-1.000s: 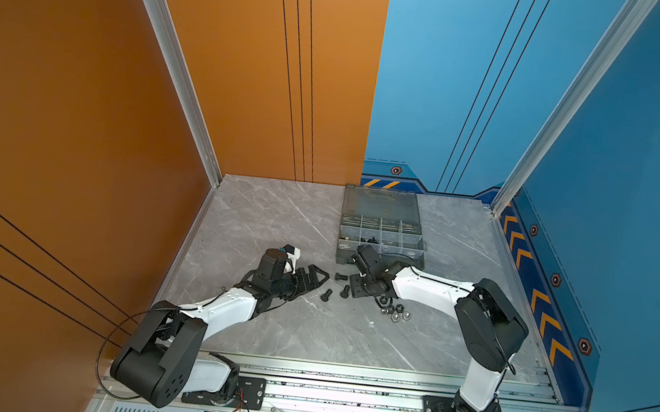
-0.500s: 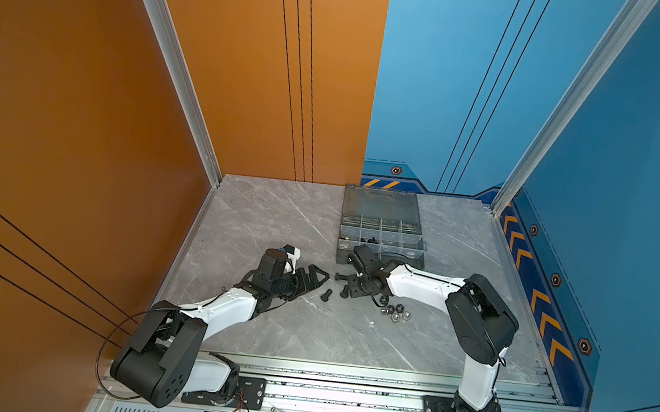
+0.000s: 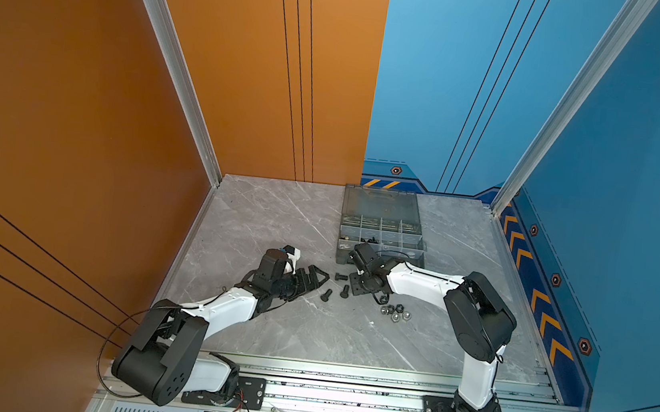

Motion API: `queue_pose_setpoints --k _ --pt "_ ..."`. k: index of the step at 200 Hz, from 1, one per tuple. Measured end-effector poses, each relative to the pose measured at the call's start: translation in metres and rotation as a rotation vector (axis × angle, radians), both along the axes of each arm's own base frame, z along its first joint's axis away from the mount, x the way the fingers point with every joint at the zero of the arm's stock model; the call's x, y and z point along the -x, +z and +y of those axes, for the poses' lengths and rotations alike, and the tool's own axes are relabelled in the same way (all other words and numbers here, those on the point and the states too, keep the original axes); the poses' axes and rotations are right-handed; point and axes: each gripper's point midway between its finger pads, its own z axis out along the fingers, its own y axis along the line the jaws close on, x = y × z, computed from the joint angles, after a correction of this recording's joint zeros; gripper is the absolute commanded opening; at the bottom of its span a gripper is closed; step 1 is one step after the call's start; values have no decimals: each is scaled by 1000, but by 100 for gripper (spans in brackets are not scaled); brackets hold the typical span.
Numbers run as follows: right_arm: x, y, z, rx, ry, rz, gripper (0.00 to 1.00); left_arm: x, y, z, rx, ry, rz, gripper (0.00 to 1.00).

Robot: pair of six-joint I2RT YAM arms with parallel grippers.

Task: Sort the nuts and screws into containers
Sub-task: 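Close the right gripper on a silver hex nut near the bolts, then lift the silver hex nut with the right gripper over the compartment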

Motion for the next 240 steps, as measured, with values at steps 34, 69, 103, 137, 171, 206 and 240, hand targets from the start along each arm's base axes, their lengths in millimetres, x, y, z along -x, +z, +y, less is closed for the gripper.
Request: queue_pose_setpoints --k 34,69,103,137,171,206,240 --pt "-1 0 0 6 4 -6 43 0 0 0 0 0 0 98" --pt "-3 0 -1 11 8 -12 26 0 0 0 0 0 0 98" --pt "-5 1 0 8 8 -20 5 0 0 0 0 0 0 98" --pt "-4 3 -3 -23 6 -14 0 0 0 0 0 0 0 98" --pt "4 19 -10 -54 20 -8 0 0 0 0 0 0 0 98" --pt "-14 70 -27 -108 4 -97 0 0 0 0 0 -1 0 98" --pt "-48 105 -59 -138 -69 -173 0 0 -1 -1 1 -4 5 98"
